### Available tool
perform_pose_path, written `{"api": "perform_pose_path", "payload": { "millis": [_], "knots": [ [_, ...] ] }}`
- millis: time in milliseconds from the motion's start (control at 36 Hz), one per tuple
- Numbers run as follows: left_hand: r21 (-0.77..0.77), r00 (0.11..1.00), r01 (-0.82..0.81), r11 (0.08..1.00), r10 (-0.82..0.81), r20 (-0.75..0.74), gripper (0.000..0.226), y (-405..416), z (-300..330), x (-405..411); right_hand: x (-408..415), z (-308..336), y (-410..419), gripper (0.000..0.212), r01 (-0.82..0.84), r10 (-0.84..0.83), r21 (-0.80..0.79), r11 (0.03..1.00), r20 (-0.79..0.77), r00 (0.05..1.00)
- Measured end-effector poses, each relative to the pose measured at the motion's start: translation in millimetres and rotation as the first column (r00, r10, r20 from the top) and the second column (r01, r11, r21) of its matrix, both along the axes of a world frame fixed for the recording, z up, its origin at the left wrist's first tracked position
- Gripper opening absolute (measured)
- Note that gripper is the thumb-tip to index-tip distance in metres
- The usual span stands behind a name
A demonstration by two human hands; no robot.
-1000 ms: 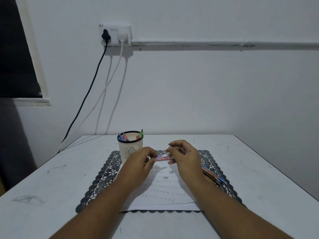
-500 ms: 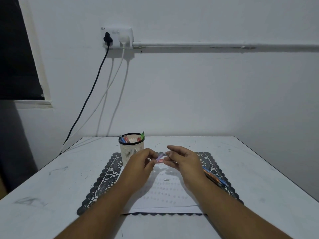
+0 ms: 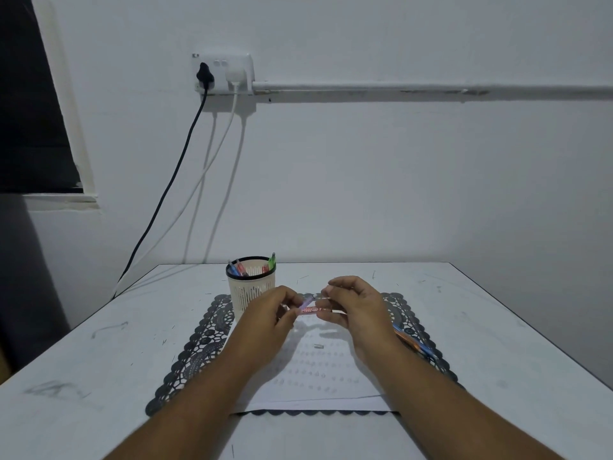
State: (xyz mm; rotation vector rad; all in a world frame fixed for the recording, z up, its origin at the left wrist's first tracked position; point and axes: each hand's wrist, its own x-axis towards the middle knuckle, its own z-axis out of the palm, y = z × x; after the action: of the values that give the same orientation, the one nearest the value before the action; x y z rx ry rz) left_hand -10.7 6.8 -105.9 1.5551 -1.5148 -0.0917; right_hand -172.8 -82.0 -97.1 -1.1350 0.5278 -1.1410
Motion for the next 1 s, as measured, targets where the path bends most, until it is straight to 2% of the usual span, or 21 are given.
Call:
{"api": "perform_pose_path", "payload": {
  "millis": [278, 500, 639, 1000],
  "knots": [
    [-0.011, 1.0, 0.006, 1.0, -0.006, 0.002, 0.023, 0.8, -0.1, 0.0, 2.6, -0.7, 6.9, 0.005, 0.084, -0.098, -0.199, 0.976, -0.062, 0.993],
    [-0.016, 1.0, 0.013, 1.0, -0.012, 0.025, 0.022, 0.9, 0.6, -1.6, 2.4, 0.0, 6.6, 0.007, 0.136, -0.147, -0.223, 0.965, -0.033, 0.989],
    [-0.007, 1.0, 0.007, 1.0, -0.007, 0.029, 0.017, 1.9, 1.4, -2.1, 4.4, -6.4, 6.5, 0.006, 0.129, -0.165, -0.279, 0.952, -0.11, 0.98],
    [-0.014, 1.0, 0.015, 1.0, -0.015, 0.012, 0.015, 1.9, 1.5, -2.5, 5.8, -5.4, 4.3, 0.004, 0.127, -0.143, -0.206, 0.97, -0.065, 0.988]
  ]
}}
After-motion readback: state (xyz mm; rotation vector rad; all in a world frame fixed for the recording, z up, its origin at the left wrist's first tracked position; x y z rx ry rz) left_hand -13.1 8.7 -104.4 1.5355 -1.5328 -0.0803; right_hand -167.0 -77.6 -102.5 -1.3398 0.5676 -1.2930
